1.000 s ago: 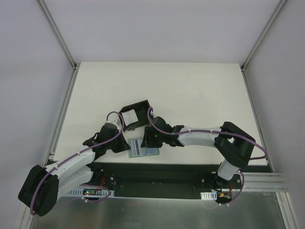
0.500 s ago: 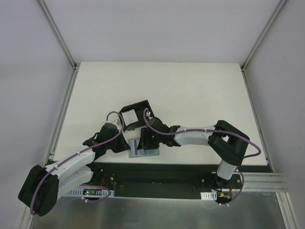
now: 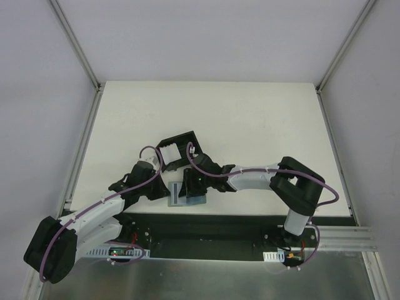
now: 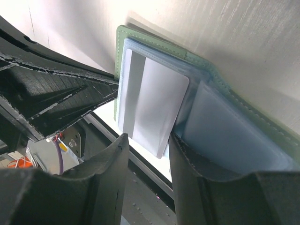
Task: Put the credit cards into the card holder
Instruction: Insert the credit card into the card holder.
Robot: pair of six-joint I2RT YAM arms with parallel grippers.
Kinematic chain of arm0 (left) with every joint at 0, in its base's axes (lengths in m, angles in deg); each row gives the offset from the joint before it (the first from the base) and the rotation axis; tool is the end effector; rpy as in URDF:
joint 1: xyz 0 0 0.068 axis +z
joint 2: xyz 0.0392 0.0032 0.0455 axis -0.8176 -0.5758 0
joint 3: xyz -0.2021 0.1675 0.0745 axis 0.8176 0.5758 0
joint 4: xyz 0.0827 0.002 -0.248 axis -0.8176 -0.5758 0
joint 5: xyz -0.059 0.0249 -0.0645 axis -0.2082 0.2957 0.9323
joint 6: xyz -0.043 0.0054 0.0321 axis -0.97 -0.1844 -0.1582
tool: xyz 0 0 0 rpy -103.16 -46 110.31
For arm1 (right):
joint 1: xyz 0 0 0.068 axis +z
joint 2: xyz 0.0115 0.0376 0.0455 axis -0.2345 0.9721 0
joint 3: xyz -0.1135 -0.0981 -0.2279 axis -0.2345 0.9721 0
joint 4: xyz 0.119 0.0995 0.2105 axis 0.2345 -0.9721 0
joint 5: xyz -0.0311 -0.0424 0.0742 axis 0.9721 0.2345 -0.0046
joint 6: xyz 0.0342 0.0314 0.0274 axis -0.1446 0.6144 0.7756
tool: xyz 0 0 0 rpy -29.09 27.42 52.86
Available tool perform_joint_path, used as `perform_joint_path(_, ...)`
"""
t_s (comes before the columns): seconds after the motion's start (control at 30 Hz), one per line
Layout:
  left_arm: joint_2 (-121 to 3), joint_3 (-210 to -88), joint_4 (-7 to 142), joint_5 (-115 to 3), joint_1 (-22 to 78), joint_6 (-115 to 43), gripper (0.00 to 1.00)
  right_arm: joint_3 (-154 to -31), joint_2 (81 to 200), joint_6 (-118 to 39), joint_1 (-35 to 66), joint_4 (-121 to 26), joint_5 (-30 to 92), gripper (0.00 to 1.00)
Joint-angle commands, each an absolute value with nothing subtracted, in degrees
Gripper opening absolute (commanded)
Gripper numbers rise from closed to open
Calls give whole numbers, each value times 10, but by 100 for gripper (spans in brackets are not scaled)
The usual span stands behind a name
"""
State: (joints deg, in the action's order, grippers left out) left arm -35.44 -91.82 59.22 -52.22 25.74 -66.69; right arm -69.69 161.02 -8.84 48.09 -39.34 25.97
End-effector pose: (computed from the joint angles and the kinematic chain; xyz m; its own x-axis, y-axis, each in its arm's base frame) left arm 0.1433 -0.0882 0.1475 -0.8510 -0.2856 -0.4407 0.0406 0.8008 -0.5975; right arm 0.1644 0.3218 0.1573 -0.8192 -0.2670 -0.5075 -0.5538 0.5982 0.5792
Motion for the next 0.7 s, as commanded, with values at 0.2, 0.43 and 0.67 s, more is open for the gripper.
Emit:
perform_joint_path(0.2,-352,-906,565,-533,264,-664,0,-679,1528,-120,477,-381,318,45)
perform_joint_path(0.43,-355,-908,564,-532,264,-662,0,-671,1462,-140,479,-462,410,46)
perform_joint_path(0.67,-352,-909,564,-531,264,-662,0,-666,1460,-128,478,-490,439,47)
